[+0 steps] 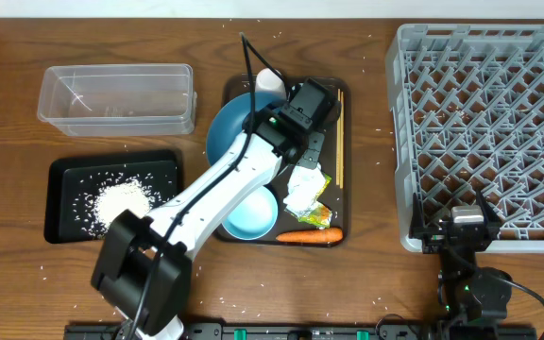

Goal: Sort waste into correct bins and load items into the dishwasher rack
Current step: 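Grasp the dark blue plate rim with the left gripper and lift, then carry the plate left over the black tray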

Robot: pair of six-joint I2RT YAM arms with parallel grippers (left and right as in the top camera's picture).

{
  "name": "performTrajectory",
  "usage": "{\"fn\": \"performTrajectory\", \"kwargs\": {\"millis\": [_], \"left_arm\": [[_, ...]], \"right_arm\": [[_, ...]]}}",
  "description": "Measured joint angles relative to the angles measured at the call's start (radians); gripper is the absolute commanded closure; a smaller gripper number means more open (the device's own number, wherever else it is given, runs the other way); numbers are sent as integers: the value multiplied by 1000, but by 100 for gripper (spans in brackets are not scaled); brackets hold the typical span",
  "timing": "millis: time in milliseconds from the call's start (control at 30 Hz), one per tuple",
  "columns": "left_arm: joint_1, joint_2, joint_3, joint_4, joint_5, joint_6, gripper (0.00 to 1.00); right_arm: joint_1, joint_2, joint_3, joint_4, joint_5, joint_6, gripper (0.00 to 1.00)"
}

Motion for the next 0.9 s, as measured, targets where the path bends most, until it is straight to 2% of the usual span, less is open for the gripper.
{"fn": "performTrajectory", "kwargs": {"millis": [267,467,667,900], "left_arm": [[57,-113,0,-60,8,-100,94],[201,-228,0,-154,70,-135,94],[384,-267,0,-246,147,-150,94],[605,-267,-2,-259,424,-85,94]], "right_arm": [[0,0,0,0,0,0,1],[0,0,0,0,0,0,1],[0,0,0,0,0,0,1],[0,0,0,0,0,0,1]]}}
